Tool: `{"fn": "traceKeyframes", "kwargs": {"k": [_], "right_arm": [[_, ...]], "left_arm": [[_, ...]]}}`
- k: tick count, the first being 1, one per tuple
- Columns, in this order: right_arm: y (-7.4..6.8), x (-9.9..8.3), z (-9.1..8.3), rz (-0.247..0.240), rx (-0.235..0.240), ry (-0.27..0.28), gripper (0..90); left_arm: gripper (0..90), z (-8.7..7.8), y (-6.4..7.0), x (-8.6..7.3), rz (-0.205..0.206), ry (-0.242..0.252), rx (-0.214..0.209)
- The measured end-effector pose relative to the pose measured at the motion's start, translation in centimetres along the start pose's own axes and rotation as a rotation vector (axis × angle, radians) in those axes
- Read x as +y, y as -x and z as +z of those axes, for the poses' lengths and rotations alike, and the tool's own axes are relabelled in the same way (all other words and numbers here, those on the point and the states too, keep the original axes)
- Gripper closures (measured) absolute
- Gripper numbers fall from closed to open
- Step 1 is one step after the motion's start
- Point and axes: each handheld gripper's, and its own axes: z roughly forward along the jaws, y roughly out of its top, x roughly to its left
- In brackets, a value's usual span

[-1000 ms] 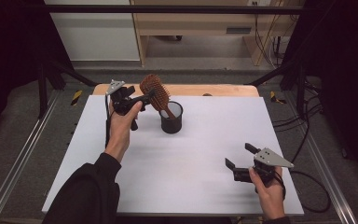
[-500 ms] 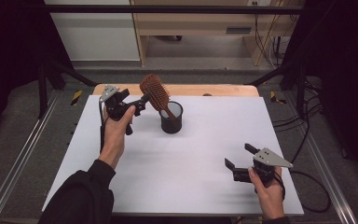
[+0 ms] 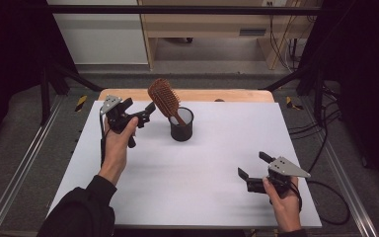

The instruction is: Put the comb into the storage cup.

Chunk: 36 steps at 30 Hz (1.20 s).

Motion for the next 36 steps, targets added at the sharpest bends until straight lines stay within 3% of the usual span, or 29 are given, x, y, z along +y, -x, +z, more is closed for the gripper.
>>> {"fn": "traceKeyframes", "kwargs": {"k": [15,24,36], "right_arm": [[0.0,0.0,0.1,0.001,0.001,0.0,3.9],[0.0,0.0,0.0,0.003,-0.002,-0.001,3.8],[0.0,0.0,0.0,0.003,-0.004,0.001,3.8]], "left_arm": [[1.4,-3.2,-0.8,-1.9,0.049,-0.017,0.02],[1.7,-5.7,-1.6,-3.2,0.018,0.0,0.039],[1.6,-7.8,-0.5,-4.5,0.15,-0.029,0.049]]}}
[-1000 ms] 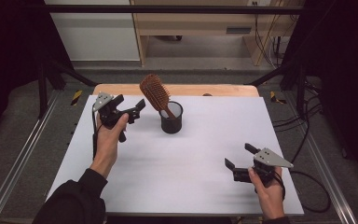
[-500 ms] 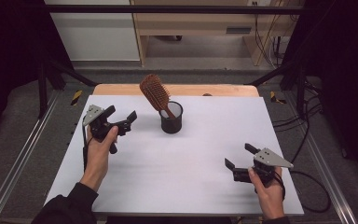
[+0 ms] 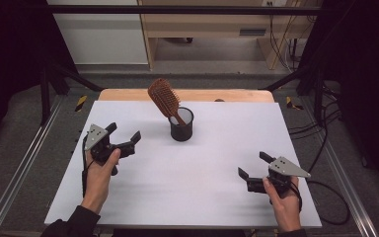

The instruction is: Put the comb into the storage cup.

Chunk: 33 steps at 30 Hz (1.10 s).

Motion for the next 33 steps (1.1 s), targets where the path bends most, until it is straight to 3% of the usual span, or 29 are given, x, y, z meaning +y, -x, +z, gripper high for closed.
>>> {"fn": "traceKeyframes", "kwargs": {"k": [4,14,19,21,27,33], "right_arm": [[0.0,0.0,0.0,0.002,-0.001,0.0,3.8],[0.2,0.1,-0.6,0.019,-0.003,0.036,3.6],[0.5,0.5,-0.7,0.077,-0.007,0.079,3.2],[0.5,0.8,-0.8,0.062,-0.03,0.088,3.0],[1.0,1.0,-1.3,0.039,-0.039,0.096,3.0],[1.6,0.5,-2.2,0.019,-0.055,0.089,2.9]], "left_arm": [[1.5,-0.7,0.0,-0.1,0.031,-0.004,0.003],[1.5,-2.8,-1.3,0.5,0.033,0.021,0.021],[1.4,-3.8,-2.2,0.6,0.039,0.021,0.033],[1.5,-4.4,-2.7,0.6,0.036,0.038,0.04],[1.4,-6.2,-3.9,0.9,0.04,0.065,0.069],[1.8,-7.7,-4.7,0.6,0.047,0.075,0.058]]}}
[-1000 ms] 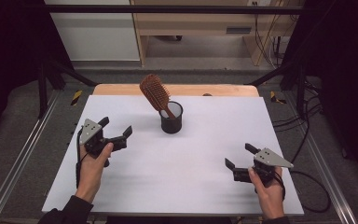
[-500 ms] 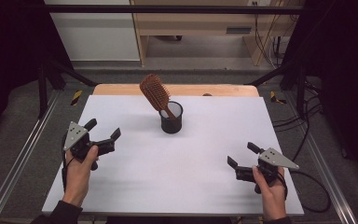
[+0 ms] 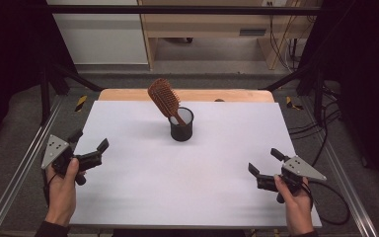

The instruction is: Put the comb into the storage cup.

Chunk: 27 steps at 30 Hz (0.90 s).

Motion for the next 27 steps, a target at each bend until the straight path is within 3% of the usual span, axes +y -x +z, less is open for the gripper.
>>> {"fn": "traceKeyframes", "kwargs": {"k": [14,27], "right_arm": [[0.5,-1.3,-0.4,0.005,-0.015,0.0,3.0],[0.6,-1.7,-0.3,0.01,-0.004,-0.009,3.0]], "left_arm": [[1.9,-1.1,-1.0,-1.8,-0.04,-0.014,0.012],[2.0,-1.3,-0.6,-3.3,-0.031,-0.028,-0.014]]}}
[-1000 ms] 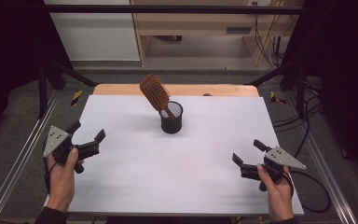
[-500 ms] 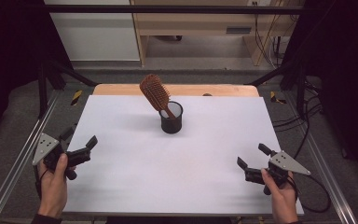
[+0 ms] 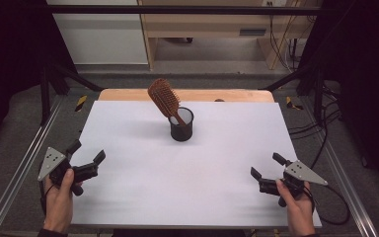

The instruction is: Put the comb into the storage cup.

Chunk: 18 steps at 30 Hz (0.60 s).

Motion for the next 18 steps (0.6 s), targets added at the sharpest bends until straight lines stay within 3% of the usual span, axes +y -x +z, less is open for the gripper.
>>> {"fn": "traceKeyframes", "kwargs": {"k": [18], "right_arm": [[-0.23,-0.28,0.56,-0.016,0.01,-0.018,3.3]], "left_arm": [[2.0,-0.54,0.71,-0.74,0.005,-0.009,-0.028]]}}
